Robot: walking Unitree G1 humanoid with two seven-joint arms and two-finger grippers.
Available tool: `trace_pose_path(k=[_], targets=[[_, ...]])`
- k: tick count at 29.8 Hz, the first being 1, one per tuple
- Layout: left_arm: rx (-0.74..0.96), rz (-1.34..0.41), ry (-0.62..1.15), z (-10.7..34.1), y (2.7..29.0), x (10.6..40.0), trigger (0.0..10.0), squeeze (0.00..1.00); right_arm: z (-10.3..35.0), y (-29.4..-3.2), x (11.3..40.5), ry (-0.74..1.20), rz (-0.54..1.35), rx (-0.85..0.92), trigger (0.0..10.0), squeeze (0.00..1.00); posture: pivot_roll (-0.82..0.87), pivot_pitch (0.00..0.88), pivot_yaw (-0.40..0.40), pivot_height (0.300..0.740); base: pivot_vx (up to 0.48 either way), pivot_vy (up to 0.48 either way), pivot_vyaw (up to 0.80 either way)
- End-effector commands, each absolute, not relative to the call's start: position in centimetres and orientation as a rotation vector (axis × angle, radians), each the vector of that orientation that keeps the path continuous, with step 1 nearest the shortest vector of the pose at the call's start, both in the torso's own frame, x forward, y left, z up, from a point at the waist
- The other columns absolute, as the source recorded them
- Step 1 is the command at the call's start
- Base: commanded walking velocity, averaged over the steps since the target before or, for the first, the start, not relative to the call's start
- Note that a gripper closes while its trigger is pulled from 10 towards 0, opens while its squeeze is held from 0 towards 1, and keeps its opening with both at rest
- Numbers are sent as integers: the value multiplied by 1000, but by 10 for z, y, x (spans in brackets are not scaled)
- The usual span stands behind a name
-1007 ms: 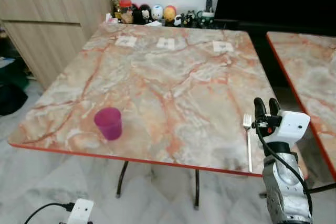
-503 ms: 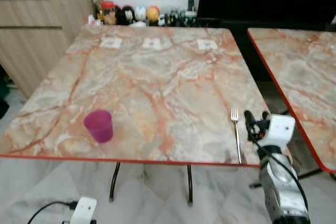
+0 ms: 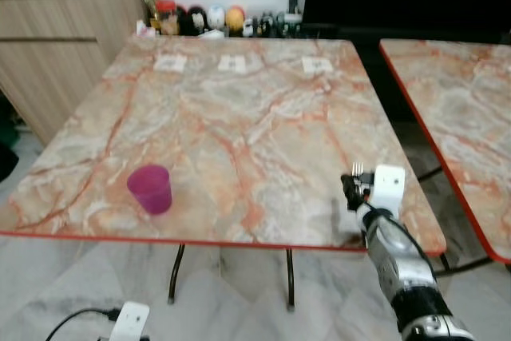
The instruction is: Setting the table
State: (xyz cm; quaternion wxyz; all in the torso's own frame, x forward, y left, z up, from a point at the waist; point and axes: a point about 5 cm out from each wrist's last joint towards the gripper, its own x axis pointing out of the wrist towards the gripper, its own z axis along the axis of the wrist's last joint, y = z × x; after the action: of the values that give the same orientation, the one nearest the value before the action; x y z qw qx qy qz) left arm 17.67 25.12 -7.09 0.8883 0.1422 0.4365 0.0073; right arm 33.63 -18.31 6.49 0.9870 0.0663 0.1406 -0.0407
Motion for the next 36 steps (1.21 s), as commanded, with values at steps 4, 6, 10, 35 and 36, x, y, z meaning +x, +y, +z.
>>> trace_pose_path(k=[4, 6, 10, 35, 36], targets=[[301, 9, 918, -71, 253, 176, 10000, 0, 64, -188, 340, 294, -132, 165, 10000, 0, 74, 13, 1, 740, 0, 0, 0], [302, 9, 917, -71, 253, 176, 10000, 0, 65, -188, 341, 285, -134, 168, 10000, 0, 74, 13, 1, 740, 0, 0, 0], [304, 9, 917, -71, 254, 175, 10000, 0, 61, -188, 341, 310, -141, 189, 10000, 0, 75, 16, 1, 740, 0, 0, 0], [287, 14, 913, -71, 253, 176, 10000, 0, 40, -187, 334, 462, -109, 209, 0, 0, 79, 22, -3, 740, 0, 0, 0], [287, 14, 913, -71, 253, 176, 10000, 0, 40, -187, 334, 462, -108, 210, 0, 0, 79, 22, -3, 740, 0, 0, 0]])
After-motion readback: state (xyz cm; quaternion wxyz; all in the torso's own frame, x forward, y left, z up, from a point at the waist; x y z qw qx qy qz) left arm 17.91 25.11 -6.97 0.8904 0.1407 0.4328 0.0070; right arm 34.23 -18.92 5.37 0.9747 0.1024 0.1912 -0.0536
